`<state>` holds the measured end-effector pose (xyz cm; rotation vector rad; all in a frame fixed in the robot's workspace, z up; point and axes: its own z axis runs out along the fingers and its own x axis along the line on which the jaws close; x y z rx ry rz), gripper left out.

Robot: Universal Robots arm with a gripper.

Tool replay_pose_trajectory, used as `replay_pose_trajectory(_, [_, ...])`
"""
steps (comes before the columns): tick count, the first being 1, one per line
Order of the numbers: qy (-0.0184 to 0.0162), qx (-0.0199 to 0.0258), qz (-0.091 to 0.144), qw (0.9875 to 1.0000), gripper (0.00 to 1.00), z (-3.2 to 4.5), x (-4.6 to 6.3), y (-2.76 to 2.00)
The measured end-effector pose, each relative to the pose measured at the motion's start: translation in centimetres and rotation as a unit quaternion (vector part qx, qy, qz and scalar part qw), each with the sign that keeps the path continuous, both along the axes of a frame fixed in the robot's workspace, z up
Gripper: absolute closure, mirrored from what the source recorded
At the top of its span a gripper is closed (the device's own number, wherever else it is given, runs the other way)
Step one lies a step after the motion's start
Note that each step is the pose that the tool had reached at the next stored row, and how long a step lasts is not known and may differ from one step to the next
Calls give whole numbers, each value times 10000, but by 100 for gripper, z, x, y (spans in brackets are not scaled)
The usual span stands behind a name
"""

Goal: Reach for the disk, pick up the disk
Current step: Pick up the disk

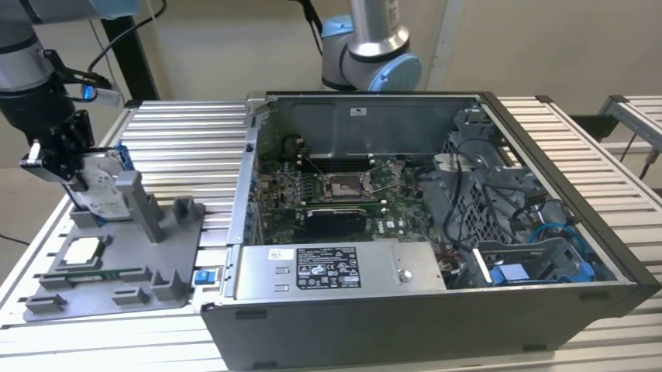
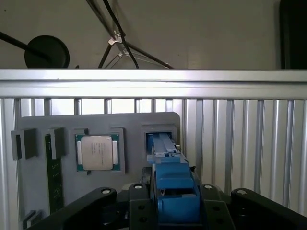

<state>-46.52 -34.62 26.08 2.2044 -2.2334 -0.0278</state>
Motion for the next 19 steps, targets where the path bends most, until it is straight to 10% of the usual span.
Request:
replay_pose_trajectory(2, [-1, 0, 0, 10000, 0, -1, 0, 0])
replay_pose_trajectory(3, [-1, -1, 0, 10000, 100, -1, 0, -1])
replay_pose_trajectory(19, [0, 1, 0, 10000, 100, -2, 0, 0])
